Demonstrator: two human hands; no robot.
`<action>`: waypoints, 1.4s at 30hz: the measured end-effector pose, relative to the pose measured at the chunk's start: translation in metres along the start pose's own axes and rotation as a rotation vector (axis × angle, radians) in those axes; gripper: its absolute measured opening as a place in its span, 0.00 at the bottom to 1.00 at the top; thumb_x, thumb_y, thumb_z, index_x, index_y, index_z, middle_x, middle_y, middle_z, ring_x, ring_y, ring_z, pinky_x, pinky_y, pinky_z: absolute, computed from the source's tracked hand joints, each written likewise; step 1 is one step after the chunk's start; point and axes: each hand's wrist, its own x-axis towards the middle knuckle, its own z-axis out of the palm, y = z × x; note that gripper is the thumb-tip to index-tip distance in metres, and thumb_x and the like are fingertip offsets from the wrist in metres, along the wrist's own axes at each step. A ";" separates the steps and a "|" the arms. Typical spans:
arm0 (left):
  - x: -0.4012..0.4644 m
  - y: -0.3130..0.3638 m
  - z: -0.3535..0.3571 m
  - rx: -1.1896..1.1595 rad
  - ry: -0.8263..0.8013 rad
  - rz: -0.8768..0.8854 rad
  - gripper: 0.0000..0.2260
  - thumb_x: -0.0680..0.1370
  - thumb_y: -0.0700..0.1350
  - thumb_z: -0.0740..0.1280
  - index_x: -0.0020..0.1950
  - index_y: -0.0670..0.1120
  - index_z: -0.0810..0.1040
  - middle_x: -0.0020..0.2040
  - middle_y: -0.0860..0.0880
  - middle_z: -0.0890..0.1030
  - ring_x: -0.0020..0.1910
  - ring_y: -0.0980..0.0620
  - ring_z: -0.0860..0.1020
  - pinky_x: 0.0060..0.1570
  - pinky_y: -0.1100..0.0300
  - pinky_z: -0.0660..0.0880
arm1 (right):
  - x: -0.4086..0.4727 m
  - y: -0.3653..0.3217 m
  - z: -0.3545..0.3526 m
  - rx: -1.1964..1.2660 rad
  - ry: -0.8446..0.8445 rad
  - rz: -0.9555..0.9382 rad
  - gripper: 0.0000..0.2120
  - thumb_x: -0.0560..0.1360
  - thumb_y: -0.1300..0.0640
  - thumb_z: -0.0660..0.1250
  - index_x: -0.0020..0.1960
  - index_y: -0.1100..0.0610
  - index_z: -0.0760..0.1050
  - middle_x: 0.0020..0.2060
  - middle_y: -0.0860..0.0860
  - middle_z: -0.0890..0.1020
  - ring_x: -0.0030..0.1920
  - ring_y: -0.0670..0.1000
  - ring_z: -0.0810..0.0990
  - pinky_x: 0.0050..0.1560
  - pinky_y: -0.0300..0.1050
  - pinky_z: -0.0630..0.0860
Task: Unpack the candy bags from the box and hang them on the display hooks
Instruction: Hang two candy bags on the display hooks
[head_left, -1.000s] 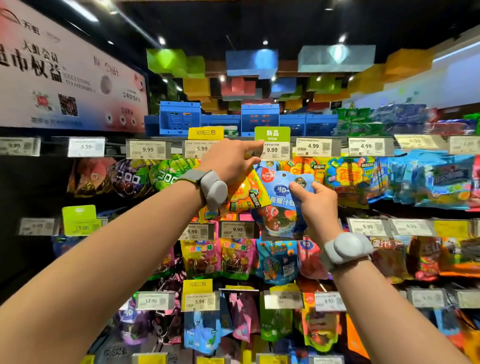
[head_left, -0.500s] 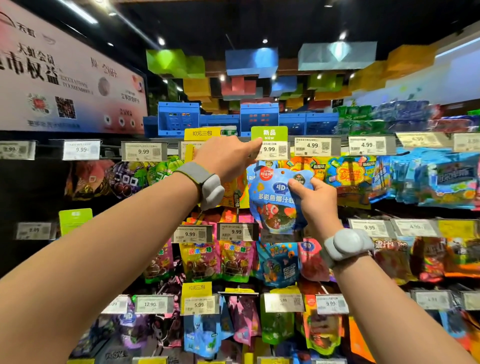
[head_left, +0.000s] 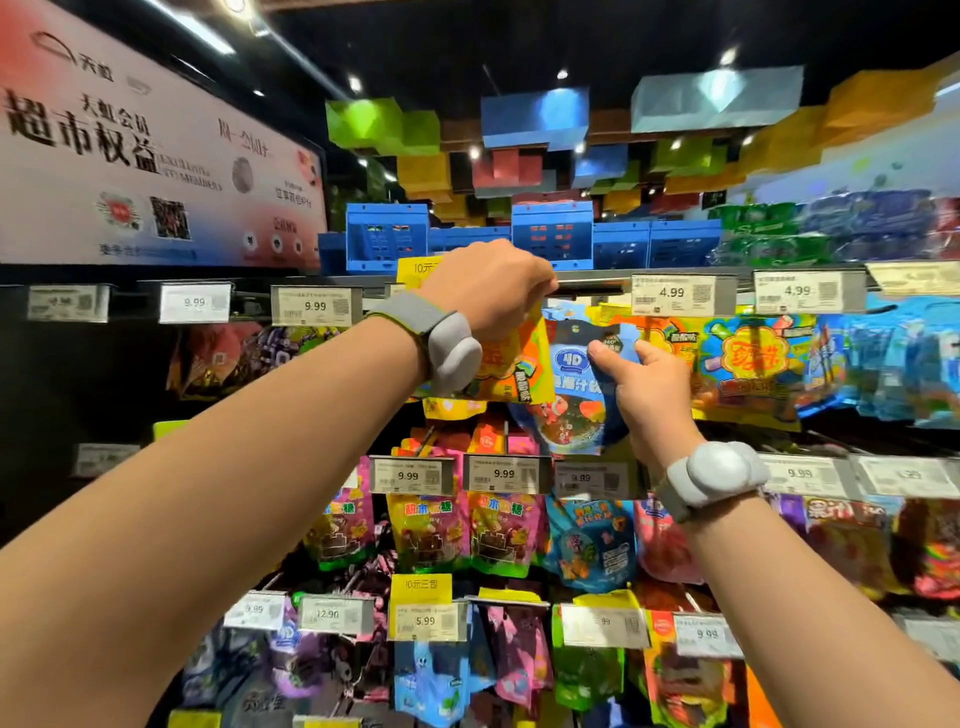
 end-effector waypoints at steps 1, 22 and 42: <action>0.002 -0.001 -0.001 -0.011 -0.013 -0.008 0.15 0.84 0.52 0.55 0.60 0.49 0.78 0.52 0.43 0.81 0.50 0.38 0.77 0.39 0.54 0.65 | 0.005 0.001 0.003 -0.007 0.004 0.000 0.11 0.76 0.58 0.72 0.51 0.59 0.71 0.47 0.56 0.85 0.43 0.52 0.85 0.34 0.42 0.81; 0.011 -0.008 0.004 -0.213 -0.014 0.010 0.12 0.83 0.49 0.59 0.55 0.47 0.81 0.48 0.44 0.83 0.46 0.42 0.78 0.41 0.57 0.67 | 0.045 0.021 0.006 -0.203 0.043 -0.066 0.07 0.75 0.64 0.69 0.39 0.56 0.78 0.35 0.50 0.82 0.35 0.50 0.80 0.37 0.45 0.77; 0.009 -0.005 0.006 -0.211 -0.016 -0.030 0.12 0.83 0.50 0.58 0.59 0.49 0.80 0.51 0.46 0.83 0.47 0.43 0.78 0.42 0.55 0.71 | 0.090 0.052 0.004 -0.342 -0.031 0.062 0.19 0.79 0.50 0.67 0.34 0.57 0.69 0.29 0.50 0.73 0.33 0.52 0.71 0.35 0.43 0.67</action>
